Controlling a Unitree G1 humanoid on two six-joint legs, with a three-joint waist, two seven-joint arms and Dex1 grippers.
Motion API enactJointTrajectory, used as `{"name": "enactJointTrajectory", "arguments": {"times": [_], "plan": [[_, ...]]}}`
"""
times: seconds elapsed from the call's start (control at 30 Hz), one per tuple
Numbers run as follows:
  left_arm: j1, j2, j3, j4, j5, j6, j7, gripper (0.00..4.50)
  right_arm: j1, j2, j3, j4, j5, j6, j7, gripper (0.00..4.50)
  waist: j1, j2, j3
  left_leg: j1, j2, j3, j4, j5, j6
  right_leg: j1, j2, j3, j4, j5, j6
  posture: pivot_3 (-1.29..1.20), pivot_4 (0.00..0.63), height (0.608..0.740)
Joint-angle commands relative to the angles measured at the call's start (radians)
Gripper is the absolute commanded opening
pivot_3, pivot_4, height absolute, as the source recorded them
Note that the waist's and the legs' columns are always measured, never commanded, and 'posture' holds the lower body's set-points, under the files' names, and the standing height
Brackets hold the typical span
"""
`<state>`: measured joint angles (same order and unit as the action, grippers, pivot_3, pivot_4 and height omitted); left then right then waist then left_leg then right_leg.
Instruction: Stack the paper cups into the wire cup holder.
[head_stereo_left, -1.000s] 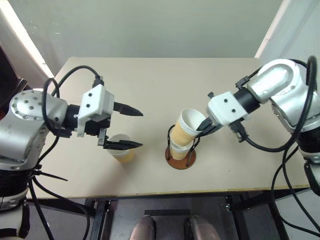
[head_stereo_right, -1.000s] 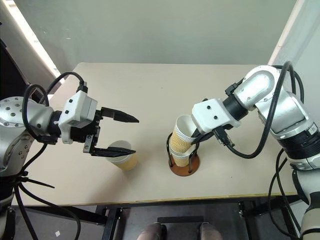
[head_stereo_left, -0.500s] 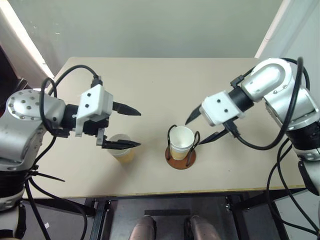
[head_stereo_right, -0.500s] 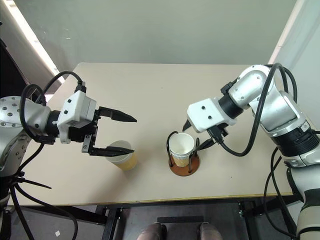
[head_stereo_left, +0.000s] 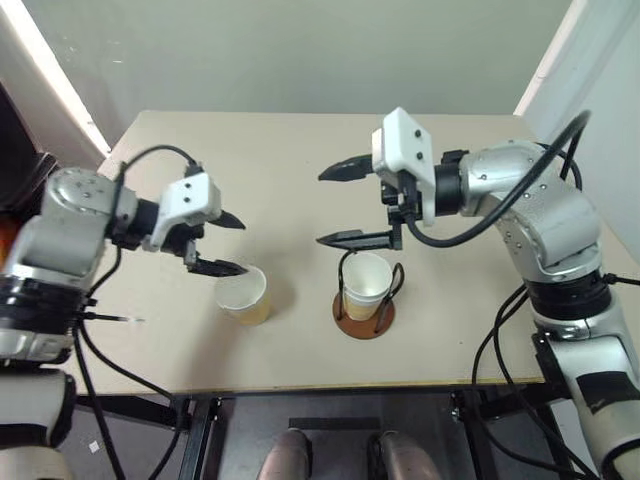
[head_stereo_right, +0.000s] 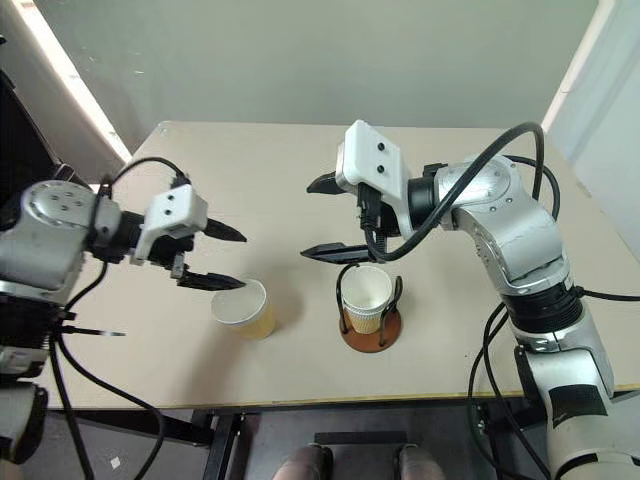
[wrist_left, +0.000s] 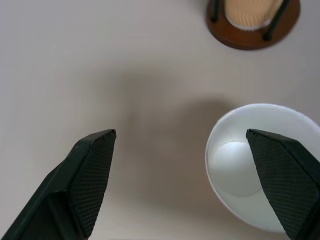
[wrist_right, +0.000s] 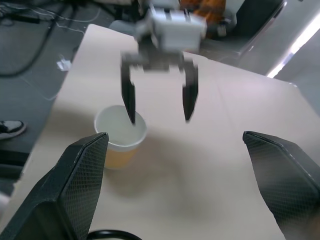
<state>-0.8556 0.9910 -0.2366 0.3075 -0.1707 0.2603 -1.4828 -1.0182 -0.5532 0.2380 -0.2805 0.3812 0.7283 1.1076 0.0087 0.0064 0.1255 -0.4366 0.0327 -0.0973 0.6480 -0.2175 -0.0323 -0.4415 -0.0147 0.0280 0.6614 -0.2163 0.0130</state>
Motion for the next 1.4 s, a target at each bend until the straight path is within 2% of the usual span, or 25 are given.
{"name": "enactJointTrajectory", "arguments": {"times": [0.03,0.17,0.23,0.37,0.6,0.63,0.83,0.97,1.1,1.4], "plan": [[-0.046,-0.026,-0.033,0.046,0.074,-0.059,-0.012,4.5,0.008,-0.018,-0.032,-0.053,0.024,0.028,-0.027,4.46,-0.001,0.0,0.0,0.0,0.0,0.0,0.0,0.0,0.0,0.0,0.0,0.0,0.0,0.0,0.0,0.0,0.15,0.74],[-0.061,-0.056,-0.079,0.093,0.147,-0.102,-0.02,4.5,0.013,-0.021,-0.038,-0.066,0.029,0.045,-0.055,4.46,-0.001,0.0,0.0,0.001,0.0,0.0,0.0,0.0,0.0,0.0,0.0,0.0,0.0,0.0,0.001,0.0,0.15,0.74],[-0.063,-0.056,-0.103,0.113,0.194,-0.136,-0.025,4.1,0.015,-0.026,-0.039,-0.076,0.036,0.054,-0.062,4.49,-0.002,0.0,0.0,0.001,0.0,0.0,0.0,0.0,0.0,-0.001,0.0,0.0,0.0,0.0,0.001,0.0,0.15,0.74],[-0.063,-0.069,-0.106,0.129,0.212,-0.161,-0.049,2.84,0.019,-0.041,-0.04,-0.087,0.04,0.065,-0.076,4.49,-0.003,0.0,0.0,0.001,0.0,0.0,0.0,0.0,0.0,-0.001,0.001,0.0,0.0,0.0,0.001,0.0,0.15,0.74],[-0.094,-0.082,-0.088,0.137,0.206,-0.169,-0.084,0.18,0.063,-0.139,-0.057,-0.134,0.089,0.085,-0.019,4.49,0.004,0.0,0.0,0.0,0.0,0.0,0.0,0.0,0.0,0.0,0.0,0.0,0.0,0.001,0.002,0.0,0.15,0.74],[-0.099,-0.083,-0.089,0.142,0.208,-0.175,-0.088,0.01,0.064,-0.147,-0.06,-0.131,0.089,0.086,-0.023,4.49,0.003,0.0,0.0,0.0,0.0,0.0,0.001,0.0,0.0,0.0,0.0,0.001,0.0,0.001,0.002,0.0,0.15,0.74],[-0.198,-0.096,-0.044,0.086,0.035,-0.141,-0.132,0.01,0.15,-0.288,-0.154,-0.191,0.211,0.12,0.086,4.49,0.007,-0.001,0.0,-0.002,0.0,0.0,0.001,0.001,0.0,0.0,0.001,0.0,0.0,0.002,0.005,0.0,0.15,0.74],[-0.382,-0.157,-0.039,0.084,-0.167,-0.115,-0.132,0.01,0.265,-0.392,-0.286,-0.159,0.247,0.084,0.126,4.49,0.018,-0.002,0.0,-0.004,0.0,0.0,0.003,0.001,0.001,0.0,0.0,0.001,-0.001,0.003,0.007,0.0,0.15,0.74],[-0.515,-0.223,-0.126,0.087,-0.321,-0.14,-0.132,0.01,0.376,-0.503,-0.382,-0.105,0.219,0.03,0.149,4.49,0.025,-0.002,0.0,-0.006,-0.001,0.002,0.008,-0.001,0.005,0.003,0.0,0.002,-0.006,0.005,0.012,0.0,0.15,0.74],[-0.665,-0.317,-0.445,0.178,-0.404,-0.335,-0.132,0.01,0.477,-0.583,-0.491,-0.13,0.248,0.019,0.109,4.49,0.015,0.0,0.001,-0.002,0.0,0.005,0.016,-0.005,0.011,0.014,0.0,0.005,-0.013,0.009,0.021,0.0,0.15,0.74]]}}
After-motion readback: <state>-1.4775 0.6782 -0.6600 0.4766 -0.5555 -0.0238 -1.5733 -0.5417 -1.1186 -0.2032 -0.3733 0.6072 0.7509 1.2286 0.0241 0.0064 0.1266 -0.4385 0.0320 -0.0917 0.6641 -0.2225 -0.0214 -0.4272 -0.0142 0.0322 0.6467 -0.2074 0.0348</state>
